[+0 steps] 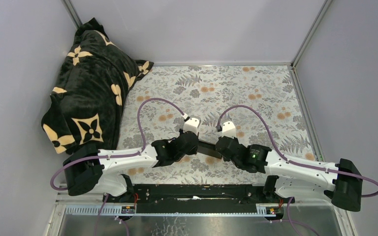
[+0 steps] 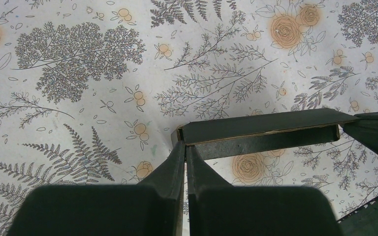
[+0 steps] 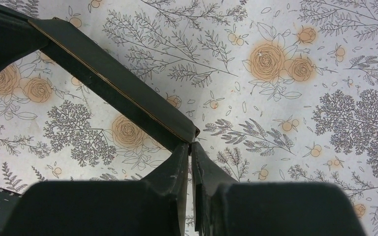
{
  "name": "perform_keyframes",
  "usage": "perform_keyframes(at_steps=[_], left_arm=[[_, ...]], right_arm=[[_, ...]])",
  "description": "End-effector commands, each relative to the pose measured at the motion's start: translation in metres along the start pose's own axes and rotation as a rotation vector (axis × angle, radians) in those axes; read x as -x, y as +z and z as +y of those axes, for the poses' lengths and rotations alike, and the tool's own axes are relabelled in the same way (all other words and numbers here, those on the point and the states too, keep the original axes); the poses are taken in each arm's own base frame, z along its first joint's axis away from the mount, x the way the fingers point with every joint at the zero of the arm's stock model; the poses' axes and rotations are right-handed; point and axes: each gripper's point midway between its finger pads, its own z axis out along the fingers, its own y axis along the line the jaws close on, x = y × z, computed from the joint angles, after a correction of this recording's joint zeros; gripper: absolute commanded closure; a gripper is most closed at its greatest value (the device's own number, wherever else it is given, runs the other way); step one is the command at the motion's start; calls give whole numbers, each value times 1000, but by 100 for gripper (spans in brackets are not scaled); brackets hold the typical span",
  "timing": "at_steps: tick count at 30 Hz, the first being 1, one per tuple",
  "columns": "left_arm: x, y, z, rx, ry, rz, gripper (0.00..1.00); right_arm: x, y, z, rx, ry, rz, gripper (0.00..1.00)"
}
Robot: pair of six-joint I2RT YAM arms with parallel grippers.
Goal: Fold the paper box
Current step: Close the paper box at the center of the board.
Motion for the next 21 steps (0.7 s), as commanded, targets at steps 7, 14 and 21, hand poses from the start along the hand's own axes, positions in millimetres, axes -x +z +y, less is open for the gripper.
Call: perform_keyframes(at_steps=[7,14,21], left_arm=[[-8,-3,-1,0,6,36,95],[-7,-3,-3,-7,10,39,95],[-6,-4,-5,-11,13,42,95]], right_arm=[[26,-4,7,-3,28,-62,93],[28,-3,12,7,29,-51,94],[32,-3,18,24,35,-46,95]])
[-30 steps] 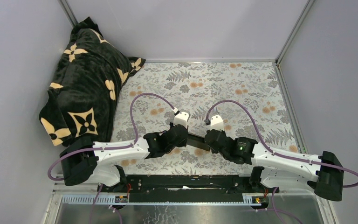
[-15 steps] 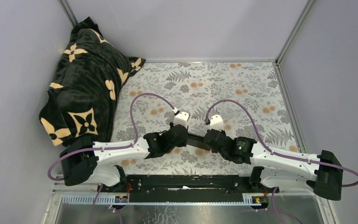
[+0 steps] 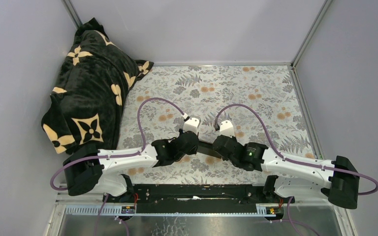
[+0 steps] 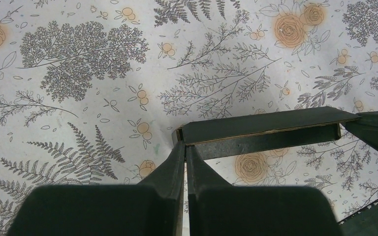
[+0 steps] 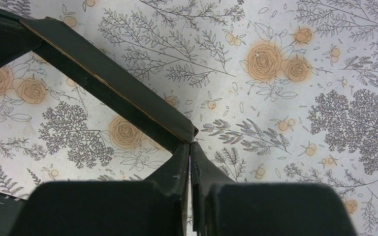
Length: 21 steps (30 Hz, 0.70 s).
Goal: Fold the paper box
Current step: Close the paper box at the center of the board.
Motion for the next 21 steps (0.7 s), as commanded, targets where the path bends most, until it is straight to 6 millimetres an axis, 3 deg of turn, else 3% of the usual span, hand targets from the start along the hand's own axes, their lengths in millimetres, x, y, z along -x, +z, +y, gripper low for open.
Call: perform_keyframes(at_steps=[1,21], left_arm=[[-5,-3,-7,-19,9,35,95],[-9,-5,-13,-39,14,51,95]], right_arm=[[29,-7,18,54,58,-65,95],[31,-4,30,56,70,-4,98]])
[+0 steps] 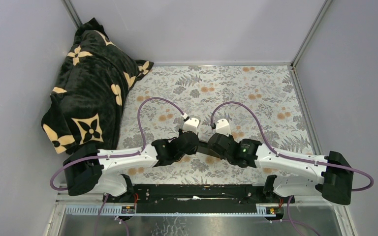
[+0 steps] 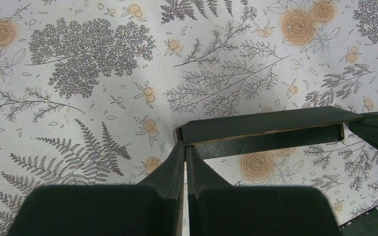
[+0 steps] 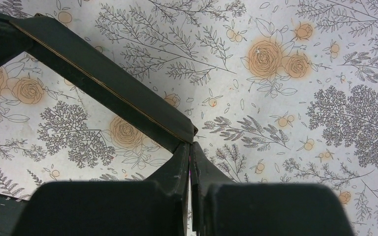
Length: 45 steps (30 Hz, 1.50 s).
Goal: Fold the paper box
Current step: Close the paper box at the center of the board.
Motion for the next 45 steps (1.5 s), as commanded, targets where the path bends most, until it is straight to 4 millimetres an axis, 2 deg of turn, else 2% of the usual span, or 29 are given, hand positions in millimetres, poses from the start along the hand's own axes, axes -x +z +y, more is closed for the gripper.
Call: perform_keyframes(at_steps=[1,22,33,45], left_arm=[[-7,-4,-16,-53,2,35,95],[-12,-7,-25,-82,5,48,95],[-10,-8,-29,-99,10,48,95],[-6,-10,-33,-118,15,44,95]], right_arm=[[29,-8,25,87,87,-59,99],[44,-5,30,98,194,-64,100],[55,-1,38,125,249,-57,100],[57,3,39,128,309,-48,100]])
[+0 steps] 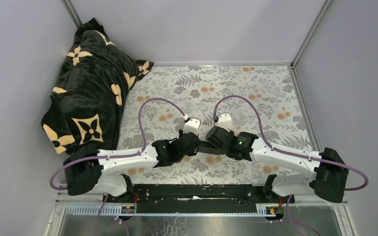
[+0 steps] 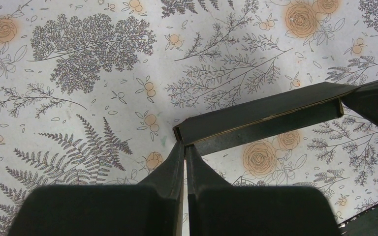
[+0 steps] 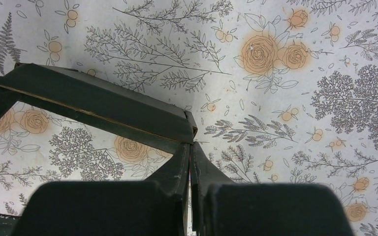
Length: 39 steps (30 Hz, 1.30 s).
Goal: Fold the paper box
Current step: Close the paper box at the center of the board.
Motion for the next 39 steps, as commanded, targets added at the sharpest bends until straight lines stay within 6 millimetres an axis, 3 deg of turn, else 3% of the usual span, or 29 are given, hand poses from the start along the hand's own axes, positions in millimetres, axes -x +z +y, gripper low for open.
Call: perform_keyframes(at_steps=[1,39], left_arm=[[-1,-7,-32,-127,-6,30,95],[-6,-3,-40,-163,-2,40,95]], right_arm=[[41,-11,49,186,175,-87,100],[38,-1,72,297,356,-54,100]])
